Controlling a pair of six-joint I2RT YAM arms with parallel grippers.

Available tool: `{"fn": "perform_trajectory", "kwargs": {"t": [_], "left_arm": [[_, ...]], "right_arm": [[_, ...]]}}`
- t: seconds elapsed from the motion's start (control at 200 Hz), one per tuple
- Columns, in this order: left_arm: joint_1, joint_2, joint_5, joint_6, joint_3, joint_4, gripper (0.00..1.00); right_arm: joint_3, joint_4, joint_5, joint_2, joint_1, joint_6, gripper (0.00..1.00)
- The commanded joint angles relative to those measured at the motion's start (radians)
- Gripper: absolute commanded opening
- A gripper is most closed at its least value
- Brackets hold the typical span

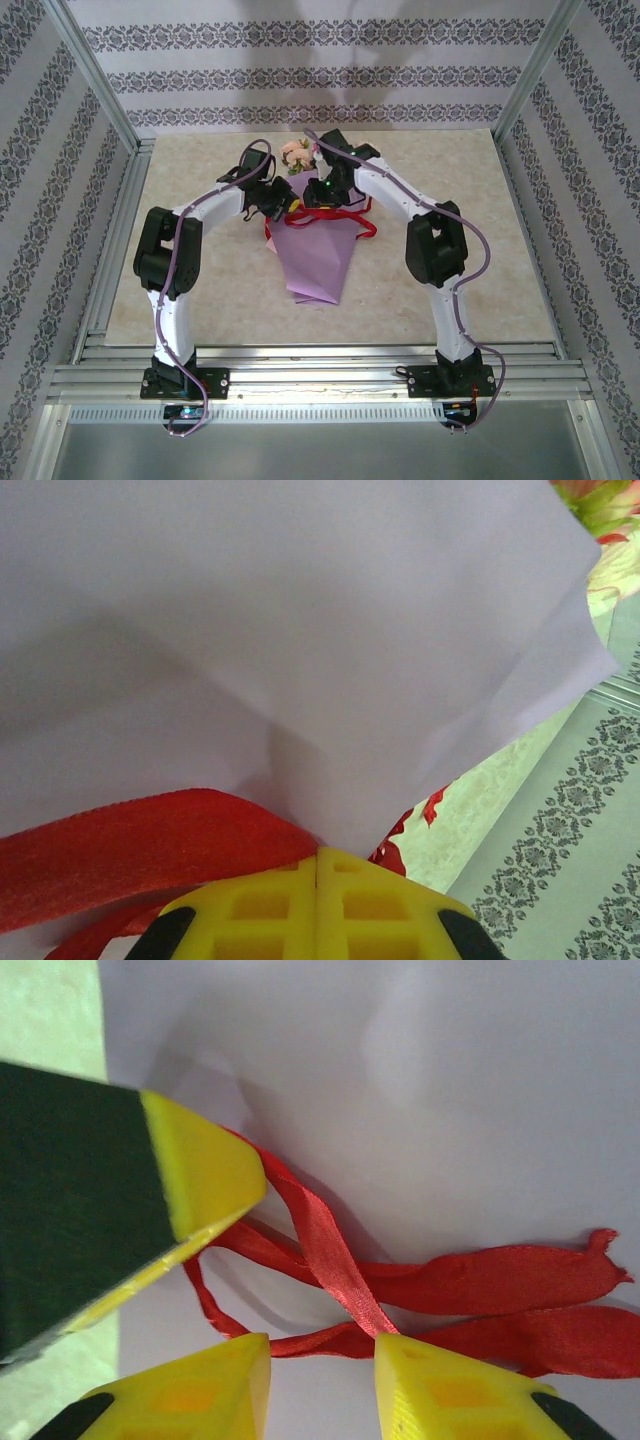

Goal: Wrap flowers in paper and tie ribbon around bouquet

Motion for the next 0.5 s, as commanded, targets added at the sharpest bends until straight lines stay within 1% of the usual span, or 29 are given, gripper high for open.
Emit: {"fn": "perform_trajectory", "kwargs": {"t": [0.0, 0.045, 0.11, 0.17, 0.265, 0.32, 0.385, 0.495], "left_arm": [[0.012, 0.005, 0.010, 0.029, 0.030, -0.035, 0.09], [0.012, -0.010, 0.002, 0.032, 0.032, -0.052, 0.16], [0.012, -0.040, -0.018, 0.035, 0.032, -0.086, 0.30], [0.012, -0.074, -0.035, 0.037, 0.027, -0.114, 0.37], [0.013, -0.128, -0.080, 0.038, 0.023, -0.218, 0.46], [0.009, -0.156, -0.103, 0.030, 0.013, -0.278, 0.48], [-0.002, -0.186, -0.120, 0.000, -0.014, -0.318, 0.48], [-0.026, -0.222, -0.124, -0.091, -0.077, -0.290, 0.45]], "right_arm": [[-0.002, -0.050, 0.115, 0.040, 0.013, -0.057, 0.30], [0.002, -0.054, 0.121, 0.052, 0.011, -0.050, 0.27], [0.020, -0.064, 0.127, 0.072, 0.010, -0.043, 0.22], [0.044, -0.082, 0.138, 0.097, 0.009, -0.036, 0.17], [0.056, -0.084, 0.131, 0.113, 0.006, -0.023, 0.15], [0.058, -0.079, 0.119, 0.114, 0.005, -0.017, 0.15], [0.061, -0.079, 0.104, 0.115, 0.004, -0.013, 0.14], [0.061, -0.071, 0.082, 0.116, 0.003, -0.006, 0.14]]}}
